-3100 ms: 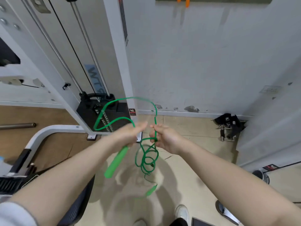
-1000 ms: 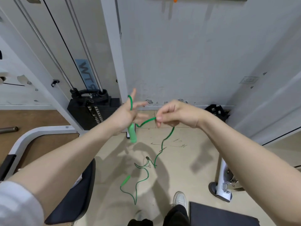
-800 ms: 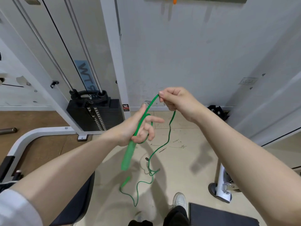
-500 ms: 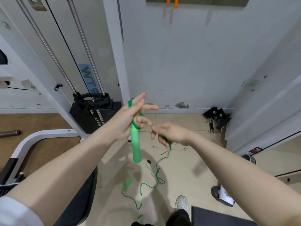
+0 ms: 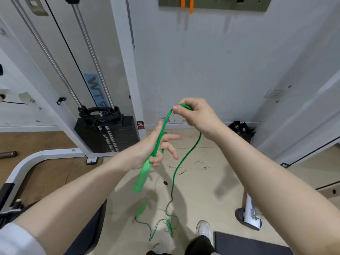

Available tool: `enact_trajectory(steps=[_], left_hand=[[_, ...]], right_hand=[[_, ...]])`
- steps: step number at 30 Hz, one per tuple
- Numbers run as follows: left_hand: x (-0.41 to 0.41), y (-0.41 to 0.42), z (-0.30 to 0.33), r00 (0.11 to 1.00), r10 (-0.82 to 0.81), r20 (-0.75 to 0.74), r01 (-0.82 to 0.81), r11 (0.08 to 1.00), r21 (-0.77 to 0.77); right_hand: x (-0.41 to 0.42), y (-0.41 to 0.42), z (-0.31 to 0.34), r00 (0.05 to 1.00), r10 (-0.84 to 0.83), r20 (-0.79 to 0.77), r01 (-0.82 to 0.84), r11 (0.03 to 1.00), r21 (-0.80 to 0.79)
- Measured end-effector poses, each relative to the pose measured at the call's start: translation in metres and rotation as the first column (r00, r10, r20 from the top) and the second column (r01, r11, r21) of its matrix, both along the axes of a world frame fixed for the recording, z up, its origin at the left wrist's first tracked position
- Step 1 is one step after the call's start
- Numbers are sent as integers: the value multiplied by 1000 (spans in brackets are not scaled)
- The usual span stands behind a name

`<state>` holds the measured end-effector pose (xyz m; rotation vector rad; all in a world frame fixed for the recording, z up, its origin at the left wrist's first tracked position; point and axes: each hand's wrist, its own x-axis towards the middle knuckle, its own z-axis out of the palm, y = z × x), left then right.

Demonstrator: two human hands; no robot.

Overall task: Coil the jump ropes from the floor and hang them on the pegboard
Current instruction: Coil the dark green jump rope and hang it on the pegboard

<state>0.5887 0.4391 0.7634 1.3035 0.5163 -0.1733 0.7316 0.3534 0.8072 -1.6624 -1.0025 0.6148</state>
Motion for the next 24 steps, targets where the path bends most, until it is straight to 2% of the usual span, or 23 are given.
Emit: enact_trajectory(steps=[2, 4, 5, 7, 8, 10, 12, 14, 16, 17, 18, 20, 22, 24], left_hand=[[-2, -6, 9, 989, -118, 93, 130, 981, -141], [0, -9, 19, 969, -86, 230, 137, 967, -217], [3, -8, 21, 960, 8, 281, 57, 973, -222], [12, -3, 20, 905, 286, 314, -241, 955, -174], [16, 0, 18, 859, 401, 319, -380, 916, -130], [22, 12, 5, 819, 474, 323, -514, 857, 46], [22, 20, -10, 863, 419, 283, -488, 836, 249], [23, 17, -17, 908, 367, 203, -419, 820, 390], [26, 6, -11, 962, 251, 105, -268, 801, 535], [30, 0, -5, 980, 194, 50, -191, 830, 523], [35, -5, 3, 991, 132, -7, -116, 894, 433], [42, -15, 20, 996, -74, -58, 81, 989, 124], [48, -21, 32, 961, -271, 59, 276, 952, -133], [56, -24, 42, 924, -275, 266, 346, 897, -276]], right_hand=[[3, -1, -18, 998, -57, -8, 57, 997, -52], [-3, -9, -40, 997, 39, -65, -49, 985, -166], [-9, -14, -50, 987, 111, -116, -135, 965, -226], [-22, -22, -66, 949, 229, -218, -294, 893, -340], [-29, -25, -69, 926, 275, -257, -360, 848, -390], [-37, -28, -64, 888, 339, -311, -451, 775, -444], [-35, -29, -44, 852, 393, -345, -516, 739, -433], [-24, -30, -21, 833, 446, -327, -550, 731, -405], [-9, -31, -4, 868, 424, -259, -493, 804, -334], [-1, -31, 1, 904, 367, -220, -419, 864, -280], [8, -33, 3, 939, 289, -187, -327, 920, -217], [26, -37, 1, 982, 135, -131, -150, 982, -114], [41, -41, -7, 986, 72, -153, -83, 994, -65], [45, -44, -19, 957, 126, -261, -143, 989, -48]])
